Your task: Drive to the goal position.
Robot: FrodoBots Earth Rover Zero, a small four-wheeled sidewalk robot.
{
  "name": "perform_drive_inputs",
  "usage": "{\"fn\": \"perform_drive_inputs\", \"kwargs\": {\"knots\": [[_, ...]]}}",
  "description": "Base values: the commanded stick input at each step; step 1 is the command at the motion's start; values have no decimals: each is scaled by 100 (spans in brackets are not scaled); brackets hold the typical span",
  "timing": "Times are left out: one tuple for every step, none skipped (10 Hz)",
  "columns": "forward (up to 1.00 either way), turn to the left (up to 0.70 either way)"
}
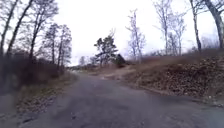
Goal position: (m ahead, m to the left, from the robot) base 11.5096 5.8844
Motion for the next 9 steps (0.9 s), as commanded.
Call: {"fn": "perform_drive_inputs", "kwargs": {"knots": [[50, 1], [50, 1], [50, 1], [50, 1], [50, 1], [50, 1], [50, 1], [50, 1], [50, 1]]}}
